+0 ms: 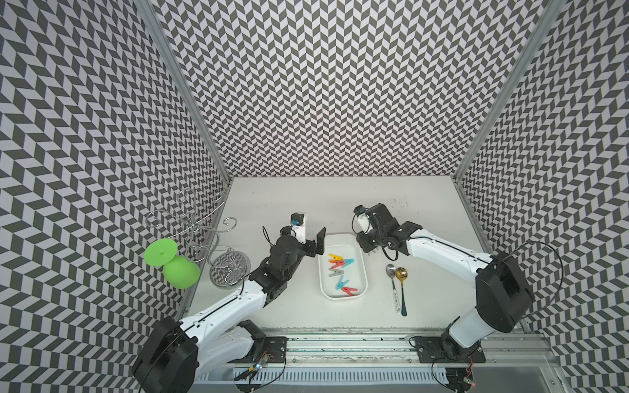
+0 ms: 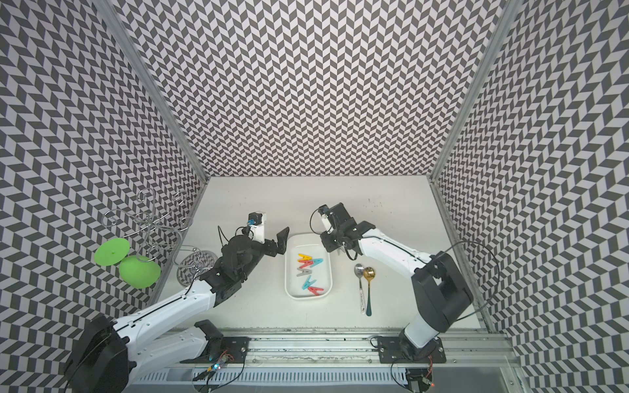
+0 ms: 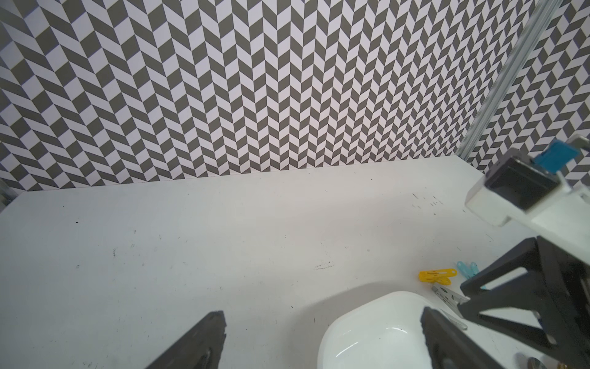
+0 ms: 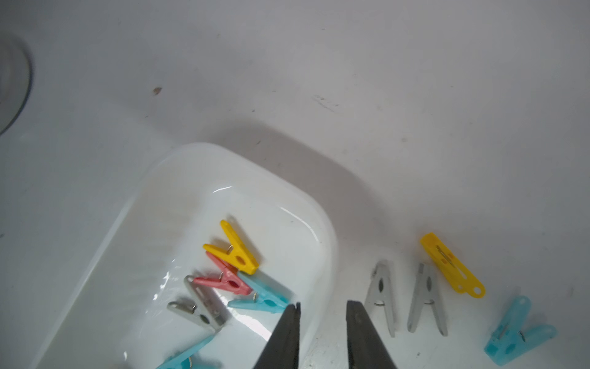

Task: Take the clothespins out of the storage box
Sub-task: Place the clothespin at the center of the board, then pick up the clothespin from the storage box.

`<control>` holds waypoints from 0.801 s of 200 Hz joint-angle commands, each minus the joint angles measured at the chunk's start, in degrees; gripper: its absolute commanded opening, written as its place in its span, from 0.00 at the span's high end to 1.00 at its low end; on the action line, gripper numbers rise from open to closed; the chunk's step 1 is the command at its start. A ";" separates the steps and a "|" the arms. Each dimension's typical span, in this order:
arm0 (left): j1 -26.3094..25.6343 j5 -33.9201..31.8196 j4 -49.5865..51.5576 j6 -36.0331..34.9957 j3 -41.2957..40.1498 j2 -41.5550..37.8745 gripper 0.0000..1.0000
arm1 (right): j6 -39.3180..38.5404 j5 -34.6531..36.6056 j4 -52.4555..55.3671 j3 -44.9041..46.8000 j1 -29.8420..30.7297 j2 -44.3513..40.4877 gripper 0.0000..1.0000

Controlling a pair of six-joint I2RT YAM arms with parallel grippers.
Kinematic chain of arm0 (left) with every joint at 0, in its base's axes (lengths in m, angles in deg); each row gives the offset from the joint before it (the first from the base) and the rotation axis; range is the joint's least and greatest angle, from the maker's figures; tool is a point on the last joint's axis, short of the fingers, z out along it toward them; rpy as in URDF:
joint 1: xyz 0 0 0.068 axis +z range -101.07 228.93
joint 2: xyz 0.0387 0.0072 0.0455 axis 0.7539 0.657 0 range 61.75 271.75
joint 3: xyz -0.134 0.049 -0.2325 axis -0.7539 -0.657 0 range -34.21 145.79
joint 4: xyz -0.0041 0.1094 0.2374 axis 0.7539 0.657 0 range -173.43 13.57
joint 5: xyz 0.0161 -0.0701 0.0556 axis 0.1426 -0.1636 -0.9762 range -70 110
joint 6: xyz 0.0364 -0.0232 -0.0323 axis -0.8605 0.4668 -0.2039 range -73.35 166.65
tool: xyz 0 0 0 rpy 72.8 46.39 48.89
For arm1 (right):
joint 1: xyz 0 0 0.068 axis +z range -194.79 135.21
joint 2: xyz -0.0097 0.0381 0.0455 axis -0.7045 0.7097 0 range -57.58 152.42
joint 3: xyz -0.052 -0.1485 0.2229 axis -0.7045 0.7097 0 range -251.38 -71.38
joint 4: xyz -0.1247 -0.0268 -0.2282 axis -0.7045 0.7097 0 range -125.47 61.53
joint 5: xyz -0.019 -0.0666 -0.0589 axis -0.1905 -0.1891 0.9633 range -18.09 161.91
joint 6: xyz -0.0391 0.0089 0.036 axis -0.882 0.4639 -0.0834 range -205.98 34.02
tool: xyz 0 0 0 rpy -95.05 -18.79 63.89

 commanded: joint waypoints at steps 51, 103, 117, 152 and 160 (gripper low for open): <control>-0.09 0.67 -1.64 -0.01 -0.48 -1.04 0.01 | -11.06 -2.55 -1.60 -5.56 6.67 6.60 0.70; -0.07 0.52 -1.60 0.04 -0.63 -1.32 0.00 | -12.20 -1.31 -1.41 -8.28 7.92 13.07 0.70; -0.09 0.52 -1.64 -0.02 -0.60 -1.32 0.01 | -12.04 -1.45 -1.68 -8.96 8.08 14.52 0.70; -0.09 0.43 -1.64 -0.02 -0.67 -1.31 0.00 | -11.31 -1.67 -2.84 -10.51 8.22 17.97 0.70; -0.10 0.48 -1.64 -0.05 -0.63 -1.30 0.01 | -11.22 -1.59 -2.89 -10.82 8.22 18.68 0.70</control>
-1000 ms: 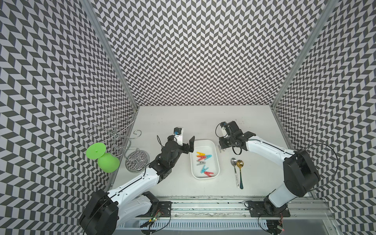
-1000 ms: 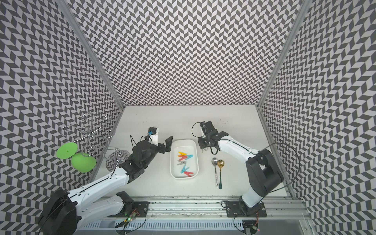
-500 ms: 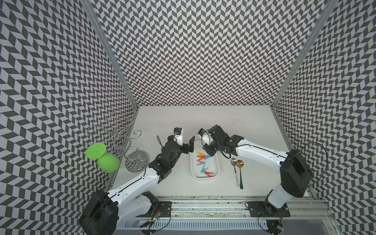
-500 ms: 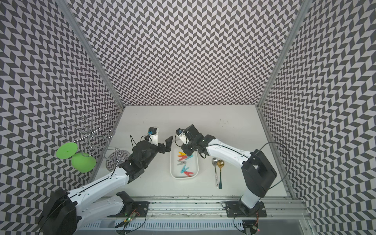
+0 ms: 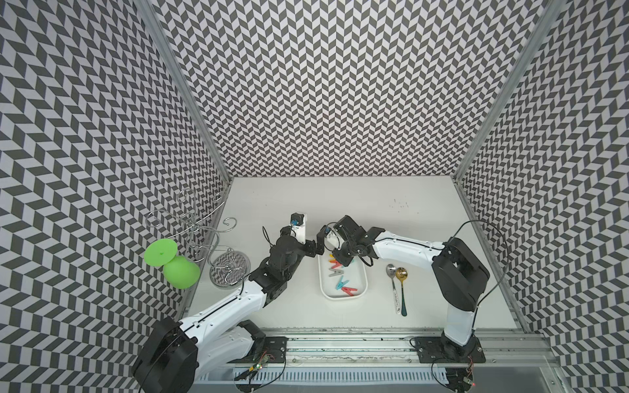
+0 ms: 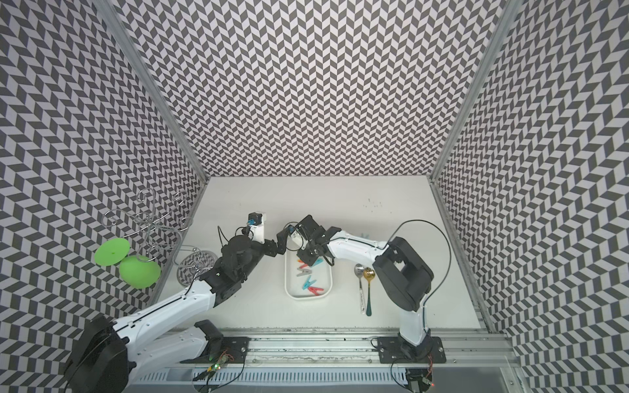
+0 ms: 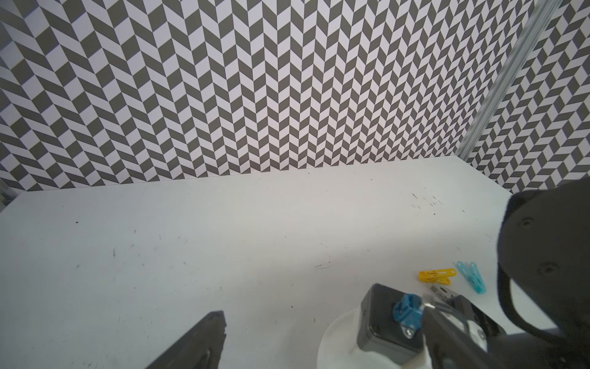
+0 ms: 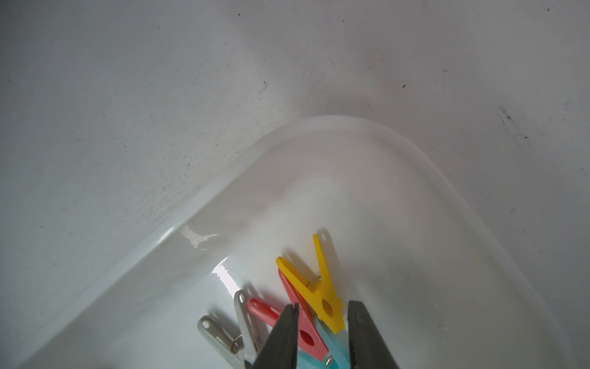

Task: Take the clothespins out of the storage box
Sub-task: Pick up the clothespin from the storage box.

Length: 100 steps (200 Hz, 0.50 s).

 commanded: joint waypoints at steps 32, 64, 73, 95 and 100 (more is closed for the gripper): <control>-0.08 0.39 -1.64 -0.02 -0.60 -1.19 0.01 | 0.69 0.65 -3.06 -2.73 0.39 4.11 0.70; -0.04 0.43 -1.60 -0.03 -0.63 -1.16 0.00 | 1.17 0.80 -3.76 -3.31 0.35 5.56 0.71; -0.09 0.39 -1.64 -0.04 -0.65 -1.17 0.00 | 1.25 0.69 -3.77 -3.52 0.39 6.07 0.71; -0.08 0.39 -1.60 -0.05 -0.64 -1.32 0.01 | 1.37 0.96 -3.78 -3.90 0.37 7.11 0.72; -0.06 0.41 -1.63 -0.02 -0.67 -1.33 0.01 | 1.40 0.98 -3.77 -3.95 0.39 7.30 0.72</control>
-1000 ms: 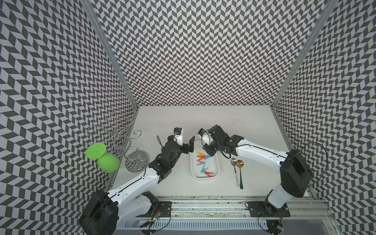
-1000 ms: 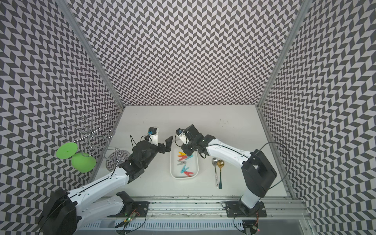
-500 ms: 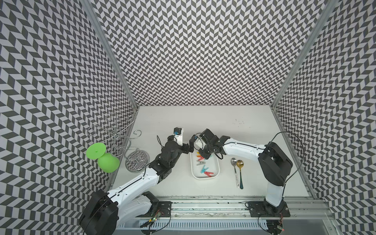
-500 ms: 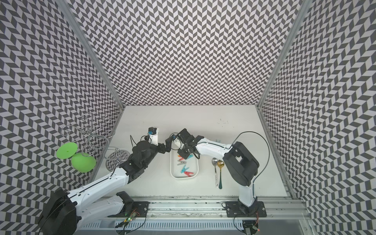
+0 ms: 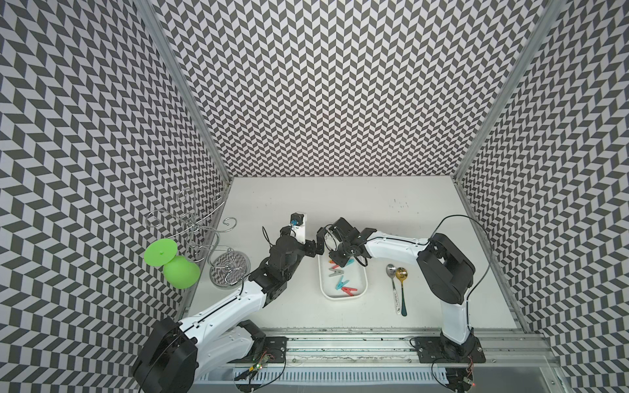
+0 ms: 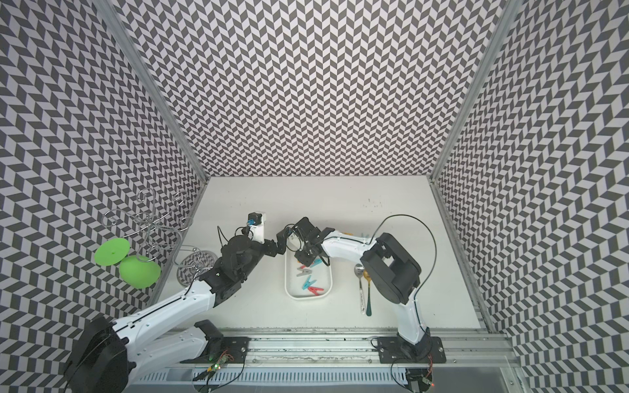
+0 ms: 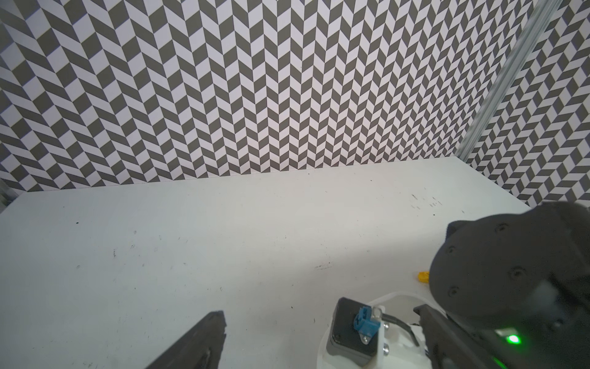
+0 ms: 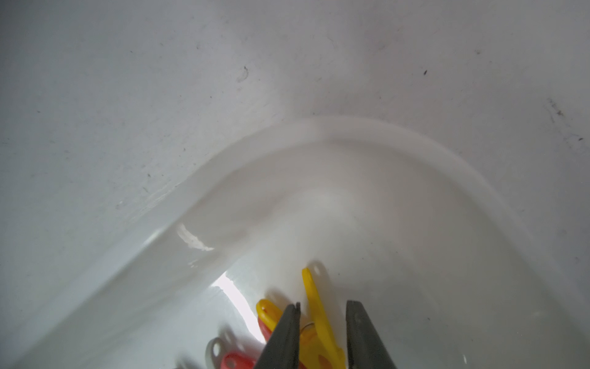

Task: Take the clothespins out of the storage box
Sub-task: Pick up the clothespin from the storage box.

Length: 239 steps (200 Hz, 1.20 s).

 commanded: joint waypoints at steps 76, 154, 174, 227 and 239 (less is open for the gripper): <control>-0.07 0.31 -1.64 0.00 -0.72 -0.97 0.00 | 1.05 -0.04 -2.52 -0.86 0.35 1.59 0.88; -0.08 0.26 -1.73 -0.08 -0.74 -0.74 0.00 | 3.55 0.01 -6.31 3.27 -0.17 -6.83 0.93; -0.09 0.22 -1.72 -0.15 -0.69 -0.75 0.01 | 5.65 2.00 -8.07 5.61 -0.83 -10.15 0.93; -0.03 0.34 -1.82 -0.03 -0.75 -0.67 0.00 | 14.96 7.55 -11.48 13.66 -4.84 -21.11 0.93; -0.07 0.47 -1.82 -0.03 -0.74 -0.62 0.00 | 18.28 10.73 -11.09 15.29 -6.01 -23.29 0.93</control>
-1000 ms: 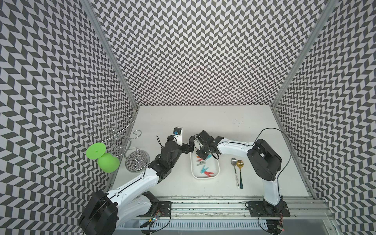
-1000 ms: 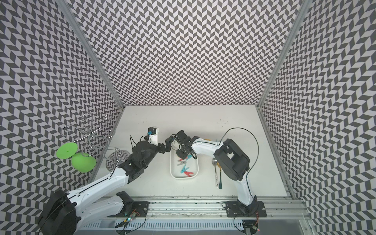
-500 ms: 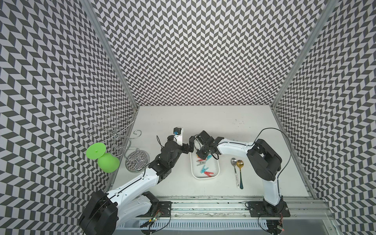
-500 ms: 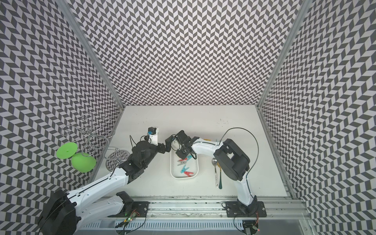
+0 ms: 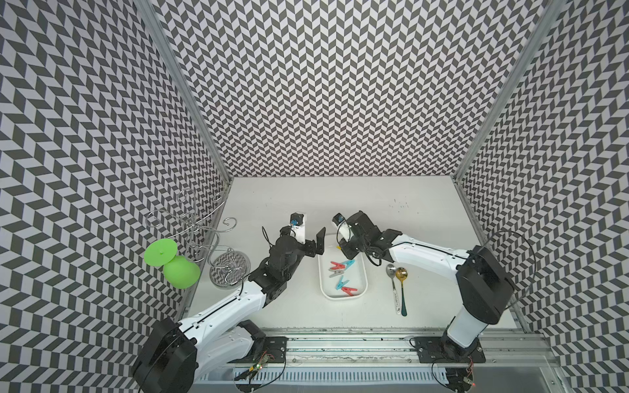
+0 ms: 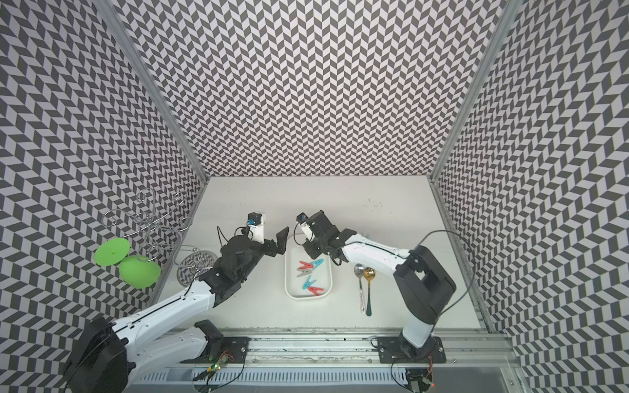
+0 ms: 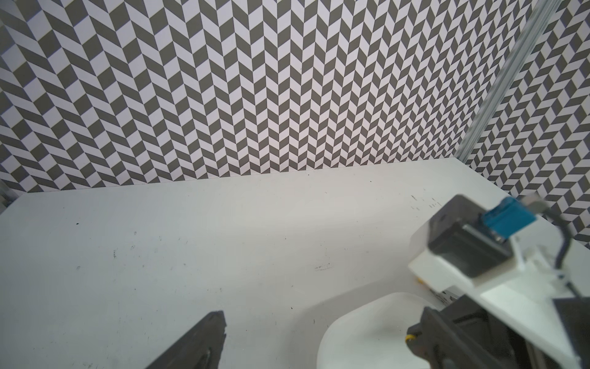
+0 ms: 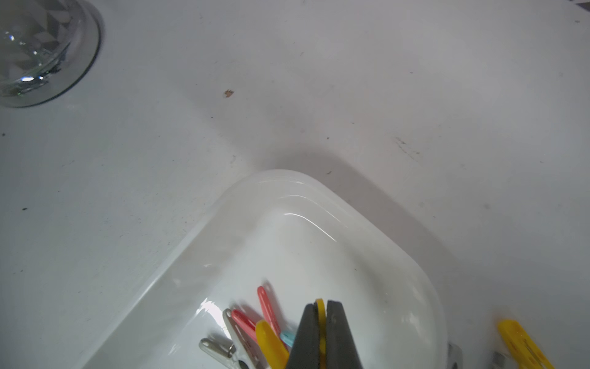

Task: Take the clothespins out of the storage box
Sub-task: Pick up the clothespin from the storage box, then place the clothespin at the center of the board.

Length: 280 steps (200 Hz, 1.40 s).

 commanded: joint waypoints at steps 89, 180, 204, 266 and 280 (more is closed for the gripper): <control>-0.09 0.90 -1.80 0.12 -0.55 -0.42 0.00 | 24.59 5.39 -1.31 12.79 -14.76 -8.16 0.92; -0.08 0.86 -1.71 0.09 -0.52 -0.37 0.01 | 25.52 3.67 -2.11 13.83 -17.35 -3.74 0.86; -0.05 1.29 -1.80 0.05 -0.44 -0.11 0.01 | 24.29 3.62 -1.34 12.59 -17.30 -4.64 0.84; -0.09 5.17 -1.36 -0.89 0.63 1.71 0.00 | 10.55 -4.73 0.34 7.75 -15.33 -7.72 0.77; -0.07 7.02 -1.01 -1.46 1.07 2.38 0.01 | 6.10 -4.92 2.80 5.29 -12.91 -7.15 0.76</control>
